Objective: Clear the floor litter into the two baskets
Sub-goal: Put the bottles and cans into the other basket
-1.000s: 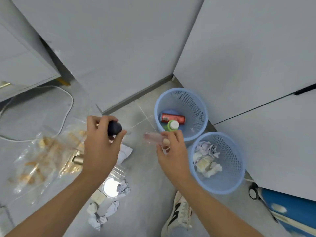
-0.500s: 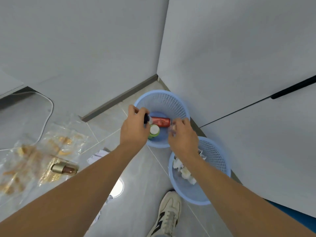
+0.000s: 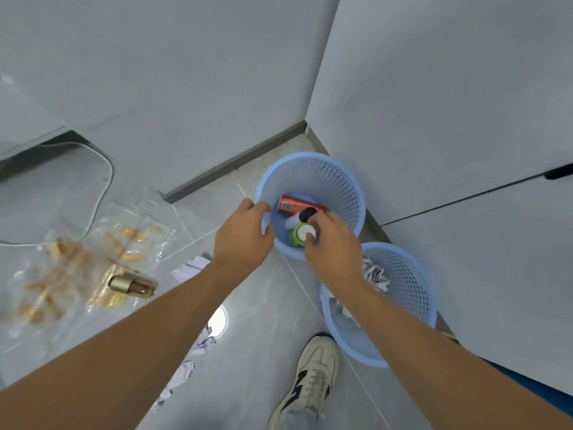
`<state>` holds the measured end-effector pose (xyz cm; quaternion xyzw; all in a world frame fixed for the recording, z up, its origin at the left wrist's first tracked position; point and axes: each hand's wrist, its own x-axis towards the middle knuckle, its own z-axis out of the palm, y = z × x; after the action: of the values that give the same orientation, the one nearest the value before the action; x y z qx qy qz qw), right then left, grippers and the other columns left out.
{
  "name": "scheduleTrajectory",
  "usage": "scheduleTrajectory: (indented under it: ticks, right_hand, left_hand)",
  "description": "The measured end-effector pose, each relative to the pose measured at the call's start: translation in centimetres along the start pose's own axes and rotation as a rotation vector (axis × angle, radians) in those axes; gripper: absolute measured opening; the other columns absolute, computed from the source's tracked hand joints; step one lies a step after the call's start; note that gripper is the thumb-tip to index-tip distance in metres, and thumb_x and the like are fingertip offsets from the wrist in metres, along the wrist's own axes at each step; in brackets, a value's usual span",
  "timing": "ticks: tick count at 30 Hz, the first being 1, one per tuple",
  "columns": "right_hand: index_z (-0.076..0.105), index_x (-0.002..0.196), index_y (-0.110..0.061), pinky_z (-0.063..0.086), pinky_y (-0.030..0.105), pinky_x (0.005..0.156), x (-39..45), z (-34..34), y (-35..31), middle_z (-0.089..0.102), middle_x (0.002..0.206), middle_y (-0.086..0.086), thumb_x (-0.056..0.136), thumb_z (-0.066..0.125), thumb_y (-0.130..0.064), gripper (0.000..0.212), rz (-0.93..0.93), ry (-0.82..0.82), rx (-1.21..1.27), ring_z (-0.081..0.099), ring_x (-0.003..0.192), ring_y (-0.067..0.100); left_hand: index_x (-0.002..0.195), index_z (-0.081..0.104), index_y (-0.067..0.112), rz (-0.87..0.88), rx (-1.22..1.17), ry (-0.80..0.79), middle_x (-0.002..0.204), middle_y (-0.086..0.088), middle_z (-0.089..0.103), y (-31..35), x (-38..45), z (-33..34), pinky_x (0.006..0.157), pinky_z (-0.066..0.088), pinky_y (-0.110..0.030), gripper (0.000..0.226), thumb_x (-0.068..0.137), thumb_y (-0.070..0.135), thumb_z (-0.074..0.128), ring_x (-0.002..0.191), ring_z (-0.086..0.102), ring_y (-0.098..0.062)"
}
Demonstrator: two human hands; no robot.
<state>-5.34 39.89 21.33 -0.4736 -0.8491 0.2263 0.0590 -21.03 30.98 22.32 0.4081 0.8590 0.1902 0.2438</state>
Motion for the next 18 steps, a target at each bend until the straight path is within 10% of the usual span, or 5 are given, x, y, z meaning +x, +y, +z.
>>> scheduleTrajectory:
  ticks: [13,18]
  right_hand:
    - [0.065,0.103,-0.020,0.050,0.033,0.071,-11.5,11.9,-17.1,0.061,0.099,-0.003,0.087,0.063,-0.014,0.017,-0.070,-0.222,0.159,0.064,0.087,0.021]
    - [0.061,0.114,-0.018,0.049,0.037,0.079,-13.7,21.4,-17.8,0.061,0.112,0.004,0.088,0.064,-0.020,0.026,-0.057,-0.402,0.063,0.060,0.101,0.029]
  left_hand:
    - [0.116,0.063,0.029,-0.220,0.017,-0.004,0.088,0.015,0.060,-22.6,-13.5,-10.1,0.062,0.040,-0.028,0.026,0.092,0.021,0.060,0.083,0.057,-0.011]
    - [0.126,0.062,0.031,-0.255,0.061,-0.061,0.110,0.008,0.061,-32.0,-13.9,-6.8,0.073,0.047,-0.032,0.041,0.089,0.015,0.060,0.113,0.056,-0.020]
